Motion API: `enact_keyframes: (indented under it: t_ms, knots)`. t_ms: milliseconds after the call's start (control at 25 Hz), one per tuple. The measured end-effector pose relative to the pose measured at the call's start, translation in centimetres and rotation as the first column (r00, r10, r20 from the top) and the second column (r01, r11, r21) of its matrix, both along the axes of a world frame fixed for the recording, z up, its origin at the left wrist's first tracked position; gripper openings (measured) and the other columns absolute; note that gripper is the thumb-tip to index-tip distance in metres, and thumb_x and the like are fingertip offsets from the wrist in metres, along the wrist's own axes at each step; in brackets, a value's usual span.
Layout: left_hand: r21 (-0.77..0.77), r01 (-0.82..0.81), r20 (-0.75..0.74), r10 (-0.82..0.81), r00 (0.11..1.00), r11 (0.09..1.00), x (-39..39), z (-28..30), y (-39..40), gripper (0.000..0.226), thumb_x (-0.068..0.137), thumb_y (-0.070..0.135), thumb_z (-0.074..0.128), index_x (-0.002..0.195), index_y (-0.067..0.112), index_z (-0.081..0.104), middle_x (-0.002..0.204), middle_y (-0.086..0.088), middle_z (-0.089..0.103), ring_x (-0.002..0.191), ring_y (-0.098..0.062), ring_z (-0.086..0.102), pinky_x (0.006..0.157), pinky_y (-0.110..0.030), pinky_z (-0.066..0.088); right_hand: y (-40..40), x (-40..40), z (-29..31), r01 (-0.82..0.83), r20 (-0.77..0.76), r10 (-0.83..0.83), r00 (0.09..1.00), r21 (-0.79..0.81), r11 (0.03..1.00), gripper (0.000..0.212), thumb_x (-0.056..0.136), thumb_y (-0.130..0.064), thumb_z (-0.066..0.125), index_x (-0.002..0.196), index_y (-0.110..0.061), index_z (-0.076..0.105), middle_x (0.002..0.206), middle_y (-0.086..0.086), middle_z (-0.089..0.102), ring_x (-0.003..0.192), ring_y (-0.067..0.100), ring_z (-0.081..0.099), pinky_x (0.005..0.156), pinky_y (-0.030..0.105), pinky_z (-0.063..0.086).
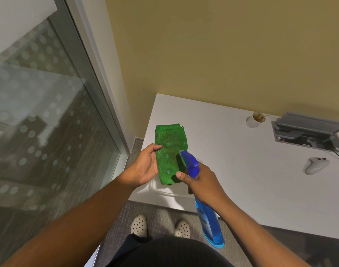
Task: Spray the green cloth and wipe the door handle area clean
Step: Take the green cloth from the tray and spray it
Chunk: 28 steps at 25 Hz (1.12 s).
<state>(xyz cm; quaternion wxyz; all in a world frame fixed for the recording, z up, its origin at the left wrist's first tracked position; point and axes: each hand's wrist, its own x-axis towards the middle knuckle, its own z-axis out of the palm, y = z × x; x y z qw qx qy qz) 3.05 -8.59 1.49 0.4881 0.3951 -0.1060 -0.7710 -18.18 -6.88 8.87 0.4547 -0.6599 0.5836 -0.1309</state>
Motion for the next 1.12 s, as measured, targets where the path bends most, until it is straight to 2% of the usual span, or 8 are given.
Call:
enact_keyframes:
  t_ms: [200,320,440,600,680,800,920,1120]
  knots:
    - [0.011,-0.013,-0.008,0.013,1.000,1.000,0.2,-0.6,0.4,0.053,0.105,0.031,0.035,0.142,0.005,0.062,0.143,-0.021,0.065,0.128,-0.034,0.066,0.107,-0.049,0.052,0.2,-0.2,0.3,0.056,0.055,-0.055,0.997,-0.013,0.998,0.021,0.103,-0.037,0.081,0.100,-0.030,0.061,0.074,-0.003,0.070,0.057,0.005,0.065,0.057,0.005,0.047]
    - [0.009,-0.043,-0.041,0.043,0.998,0.999,1.1,-0.8,0.9,0.051,0.106,0.031,0.035,0.140,0.007,0.064,0.141,-0.020,0.068,0.127,-0.033,0.067,0.102,-0.049,0.054,0.1,-0.8,0.6,0.191,0.179,-0.181,0.967,-0.036,0.981,0.024,0.099,-0.039,0.084,0.108,-0.029,0.064,0.062,-0.004,0.070,0.051,0.000,0.066,0.058,0.012,0.051]
    - [0.046,-0.072,-0.067,0.075,0.995,0.996,1.9,-1.2,1.6,0.052,0.106,0.031,0.035,0.144,0.005,0.058,0.136,-0.019,0.071,0.123,-0.032,0.070,0.096,-0.048,0.059,-1.0,-1.2,0.8,0.381,0.333,-0.345,0.878,-0.046,0.923,0.026,0.096,-0.037,0.087,0.083,-0.028,0.066,0.058,-0.003,0.070,0.053,0.006,0.066,0.067,0.031,0.053]
    - [0.086,-0.107,-0.073,0.114,0.991,0.991,2.4,-1.8,2.6,0.051,0.106,0.030,0.035,0.143,0.005,0.059,0.135,-0.020,0.071,0.121,-0.034,0.071,0.101,-0.052,0.054,-2.4,-1.6,0.2,0.477,0.466,-0.383,0.798,-0.098,0.874,0.044,0.095,-0.038,0.088,0.067,-0.019,0.060,0.062,0.001,0.069,0.060,0.008,0.067,0.067,0.022,0.055]
    - [0.106,-0.129,-0.073,0.137,0.988,0.986,2.5,-2.1,2.9,0.051,0.106,0.030,0.036,0.142,0.004,0.060,0.132,-0.020,0.072,0.118,-0.034,0.072,0.105,-0.054,0.050,-2.8,-1.8,-0.8,0.470,0.492,-0.348,0.798,-0.147,0.870,0.045,0.095,-0.036,0.089,0.072,-0.012,0.058,0.068,0.016,0.068,0.063,0.020,0.069,0.065,0.013,0.054]
    - [0.122,-0.153,-0.059,0.161,0.985,0.981,2.5,-2.5,3.3,0.050,0.106,0.029,0.035,0.140,0.004,0.062,0.128,-0.021,0.074,0.115,-0.034,0.073,0.108,-0.054,0.048,-3.2,-2.0,-2.6,0.429,0.478,-0.300,0.826,-0.186,0.884,0.041,0.097,-0.028,0.085,0.081,-0.001,0.059,0.078,0.029,0.063,0.069,0.037,0.064,0.068,0.026,0.054]
    - [0.129,-0.159,-0.052,0.167,0.985,0.979,2.5,-2.6,3.6,0.049,0.106,0.029,0.035,0.138,0.005,0.063,0.130,-0.021,0.073,0.116,-0.034,0.073,0.106,-0.054,0.050,-3.3,-2.0,-4.9,0.381,0.445,-0.273,0.853,-0.175,0.908,0.039,0.096,-0.023,0.088,0.082,-0.001,0.059,0.071,0.016,0.059,0.066,0.020,0.057,0.070,0.032,0.050]
    - [0.141,-0.163,-0.059,0.173,0.983,0.977,2.3,-2.8,4.2,0.049,0.105,0.029,0.036,0.138,0.004,0.063,0.134,-0.022,0.071,0.119,-0.035,0.072,0.106,-0.055,0.049,-3.1,-2.1,-8.3,0.376,0.413,-0.291,0.863,-0.141,0.916,0.034,0.097,-0.019,0.087,0.079,-0.012,0.059,0.067,-0.007,0.057,0.063,0.013,0.056,0.070,0.025,0.050]
